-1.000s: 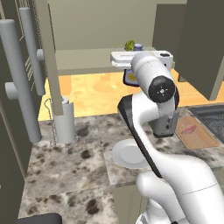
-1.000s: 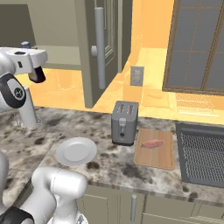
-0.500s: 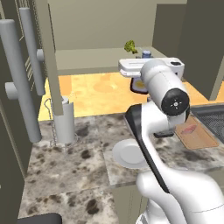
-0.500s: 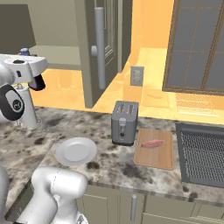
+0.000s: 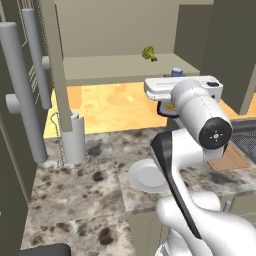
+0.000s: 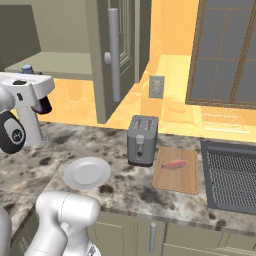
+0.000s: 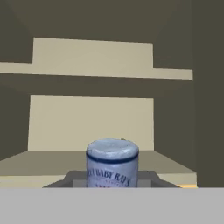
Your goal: Pick the steak from the plate and place it on the cutting board. Then pick the condiment bottle from the cabinet and place it next to the cutting board.
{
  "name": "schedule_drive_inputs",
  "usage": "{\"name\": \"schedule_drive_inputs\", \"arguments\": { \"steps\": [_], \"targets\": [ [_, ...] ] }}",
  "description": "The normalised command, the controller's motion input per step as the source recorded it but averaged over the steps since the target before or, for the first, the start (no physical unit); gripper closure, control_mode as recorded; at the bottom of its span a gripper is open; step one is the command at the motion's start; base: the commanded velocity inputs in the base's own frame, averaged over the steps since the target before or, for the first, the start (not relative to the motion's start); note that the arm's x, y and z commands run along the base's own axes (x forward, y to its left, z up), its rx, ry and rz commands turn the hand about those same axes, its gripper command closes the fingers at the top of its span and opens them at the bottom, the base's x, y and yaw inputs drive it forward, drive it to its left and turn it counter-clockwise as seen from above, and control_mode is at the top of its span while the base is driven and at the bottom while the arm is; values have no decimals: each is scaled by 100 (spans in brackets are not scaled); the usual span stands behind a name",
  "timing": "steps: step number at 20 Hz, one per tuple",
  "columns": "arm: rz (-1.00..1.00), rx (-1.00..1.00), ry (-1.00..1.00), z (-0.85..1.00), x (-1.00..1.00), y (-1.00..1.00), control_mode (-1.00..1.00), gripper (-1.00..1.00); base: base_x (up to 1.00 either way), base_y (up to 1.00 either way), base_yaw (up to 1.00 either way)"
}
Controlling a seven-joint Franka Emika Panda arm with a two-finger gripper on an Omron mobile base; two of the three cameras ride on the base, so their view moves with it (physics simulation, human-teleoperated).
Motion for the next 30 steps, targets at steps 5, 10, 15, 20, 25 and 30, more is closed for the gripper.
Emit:
{"name": "schedule_drive_inputs", "arguments": {
  "steps": [5,10,15,20,25,30],
  "targets": [
    [0,-1,-2,-22,-17,-12,-100,100,0,0,0],
    [0,0,-1,-23,-8,-17,-100,100,0,0,0],
    [0,0,0,-17,-8,-24,-100,100,0,0,0],
    [0,0,0,-8,-17,-26,-100,100,0,0,0],
    [0,-1,0,-12,-21,-20,-100,100,0,0,0],
    [2,-4,0,-13,-45,-1,-100,100,0,0,0]
  ]
}}
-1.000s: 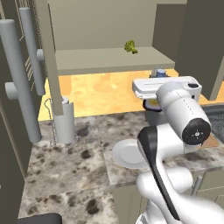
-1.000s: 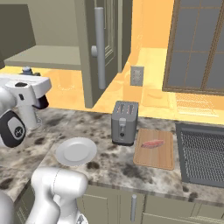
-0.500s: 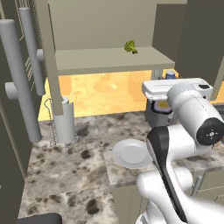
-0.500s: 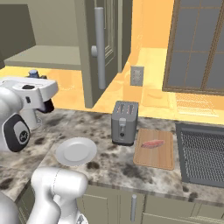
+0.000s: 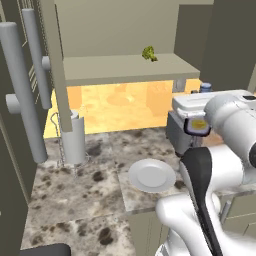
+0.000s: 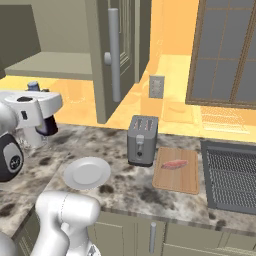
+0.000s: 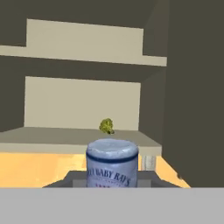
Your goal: Pick the steak from the plate and place it on the cutting board. Then pick the condiment bottle from the cabinet and place it next to the cutting board.
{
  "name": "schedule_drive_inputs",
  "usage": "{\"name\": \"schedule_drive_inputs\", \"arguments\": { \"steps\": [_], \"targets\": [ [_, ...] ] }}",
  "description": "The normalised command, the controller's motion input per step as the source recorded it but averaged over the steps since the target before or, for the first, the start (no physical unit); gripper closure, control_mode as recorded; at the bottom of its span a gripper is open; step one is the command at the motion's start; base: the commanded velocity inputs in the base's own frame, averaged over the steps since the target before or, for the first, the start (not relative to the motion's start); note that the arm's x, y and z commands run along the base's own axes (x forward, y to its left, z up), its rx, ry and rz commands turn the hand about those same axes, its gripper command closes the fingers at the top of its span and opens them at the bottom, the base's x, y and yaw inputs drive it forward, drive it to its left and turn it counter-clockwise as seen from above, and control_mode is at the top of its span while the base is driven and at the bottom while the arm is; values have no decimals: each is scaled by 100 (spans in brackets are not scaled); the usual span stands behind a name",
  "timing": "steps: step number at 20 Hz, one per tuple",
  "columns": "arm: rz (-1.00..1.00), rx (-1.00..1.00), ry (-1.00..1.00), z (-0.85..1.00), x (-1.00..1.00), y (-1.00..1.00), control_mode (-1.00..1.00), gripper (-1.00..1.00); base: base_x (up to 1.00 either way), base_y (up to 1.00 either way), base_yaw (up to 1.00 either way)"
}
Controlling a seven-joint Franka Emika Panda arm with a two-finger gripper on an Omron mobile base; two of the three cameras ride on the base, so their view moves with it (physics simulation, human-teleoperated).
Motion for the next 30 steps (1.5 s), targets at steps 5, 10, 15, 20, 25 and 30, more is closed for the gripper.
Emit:
{"name": "schedule_drive_inputs", "arguments": {
  "steps": [5,10,15,20,25,30],
  "targets": [
    [4,-4,-1,-12,-54,0,-100,100,0,0,0],
    [5,-1,-2,-4,-54,-14,-100,100,0,0,0],
    [7,0,-7,0,-53,-23,-100,100,0,0,0],
    [8,0,-9,0,-54,-22,-100,100,0,0,0],
    [10,0,-3,-8,-17,-42,-100,100,0,0,0],
    [12,0,0,-16,0,-57,-100,100,0,0,0]
  ]
}}
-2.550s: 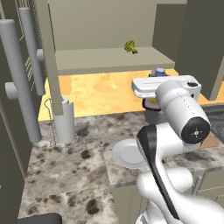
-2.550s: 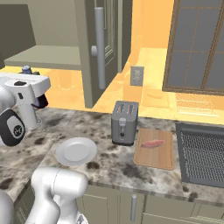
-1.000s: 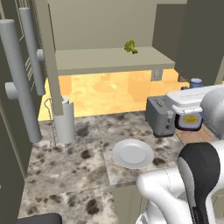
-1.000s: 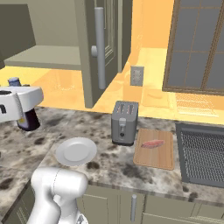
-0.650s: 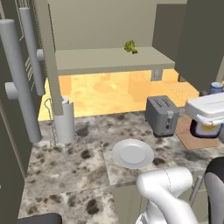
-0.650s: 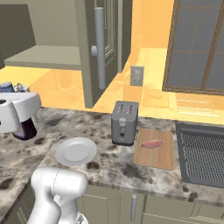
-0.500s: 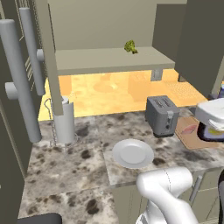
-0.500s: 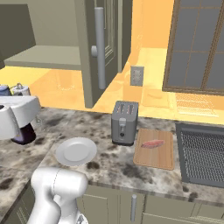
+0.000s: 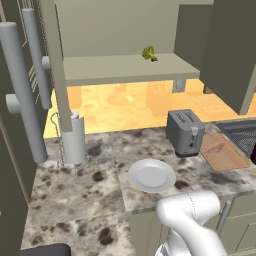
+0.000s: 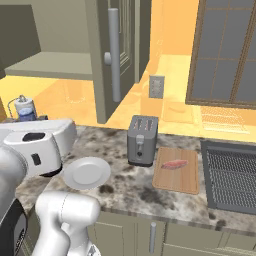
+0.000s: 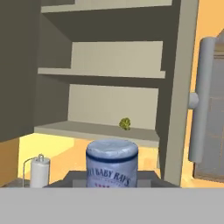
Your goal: Pick the steak from the plate and place it on the cutting board. Then pick the condiment bottle from the cabinet and place it next to the cutting board.
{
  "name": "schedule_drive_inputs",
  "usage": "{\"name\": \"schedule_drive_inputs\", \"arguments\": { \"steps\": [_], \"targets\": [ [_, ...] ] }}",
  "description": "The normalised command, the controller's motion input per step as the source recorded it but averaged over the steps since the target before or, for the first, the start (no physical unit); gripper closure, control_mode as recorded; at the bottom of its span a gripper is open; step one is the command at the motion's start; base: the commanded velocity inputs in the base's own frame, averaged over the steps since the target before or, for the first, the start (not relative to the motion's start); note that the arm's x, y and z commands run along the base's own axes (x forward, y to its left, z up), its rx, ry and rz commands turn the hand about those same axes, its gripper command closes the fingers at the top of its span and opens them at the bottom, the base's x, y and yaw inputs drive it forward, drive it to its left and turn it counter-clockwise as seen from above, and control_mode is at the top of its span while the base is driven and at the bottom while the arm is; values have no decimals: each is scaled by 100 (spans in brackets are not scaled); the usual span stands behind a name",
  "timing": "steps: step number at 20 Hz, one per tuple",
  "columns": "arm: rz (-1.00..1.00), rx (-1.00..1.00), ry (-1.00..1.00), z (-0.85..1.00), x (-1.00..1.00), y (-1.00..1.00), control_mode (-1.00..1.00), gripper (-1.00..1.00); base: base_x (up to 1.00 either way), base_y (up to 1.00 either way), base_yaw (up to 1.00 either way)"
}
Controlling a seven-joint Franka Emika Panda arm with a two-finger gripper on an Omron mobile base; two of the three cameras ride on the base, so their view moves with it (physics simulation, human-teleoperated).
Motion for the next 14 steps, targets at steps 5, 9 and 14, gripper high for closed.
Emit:
{"name": "schedule_drive_inputs", "arguments": {
  "steps": [5,9,14],
  "targets": [
    [15,1,0,-26,0,-71,-100,100,0,0,0],
    [15,0,0,-35,0,-71,-100,100,0,0,0],
    [15,0,0,-43,0,-66,-100,100,0,0,0]
  ]
}}
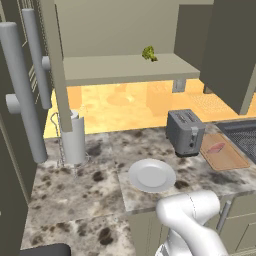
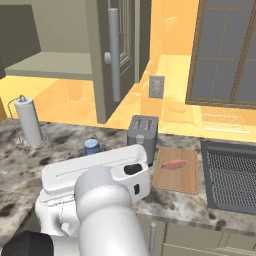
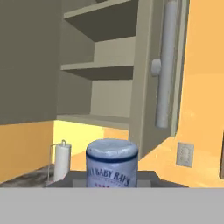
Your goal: Pick the steak from the plate and place it on the cutting board. Then pick the condiment bottle from the cabinet and place it next to the cutting board.
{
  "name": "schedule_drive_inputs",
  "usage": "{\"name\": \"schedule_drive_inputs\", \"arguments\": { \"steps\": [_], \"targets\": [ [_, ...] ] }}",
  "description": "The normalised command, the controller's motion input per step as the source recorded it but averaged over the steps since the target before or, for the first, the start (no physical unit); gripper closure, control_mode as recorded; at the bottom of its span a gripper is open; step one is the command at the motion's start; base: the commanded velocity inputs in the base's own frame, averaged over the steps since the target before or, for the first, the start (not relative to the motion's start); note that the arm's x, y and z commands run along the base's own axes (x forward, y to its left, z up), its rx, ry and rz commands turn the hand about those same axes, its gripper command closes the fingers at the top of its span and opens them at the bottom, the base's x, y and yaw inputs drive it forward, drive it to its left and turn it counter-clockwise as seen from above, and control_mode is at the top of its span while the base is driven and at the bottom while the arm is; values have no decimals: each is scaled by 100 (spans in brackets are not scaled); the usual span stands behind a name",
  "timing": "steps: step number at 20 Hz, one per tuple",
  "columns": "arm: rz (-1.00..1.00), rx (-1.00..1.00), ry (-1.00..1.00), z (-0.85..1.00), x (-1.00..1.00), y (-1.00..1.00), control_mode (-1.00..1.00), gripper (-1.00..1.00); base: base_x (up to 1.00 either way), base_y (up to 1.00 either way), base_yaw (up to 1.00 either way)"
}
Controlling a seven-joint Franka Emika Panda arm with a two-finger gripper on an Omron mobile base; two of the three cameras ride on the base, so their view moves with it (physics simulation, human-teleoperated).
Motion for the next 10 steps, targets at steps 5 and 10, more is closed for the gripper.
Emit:
{"name": "schedule_drive_inputs", "arguments": {
  "steps": [5,10],
  "targets": [
    [17,0,0,-52,3,-51,-100,100,0,0,0],
    [14,0,-4,-58,11,-22,-100,100,0,0,0]
  ]
}}
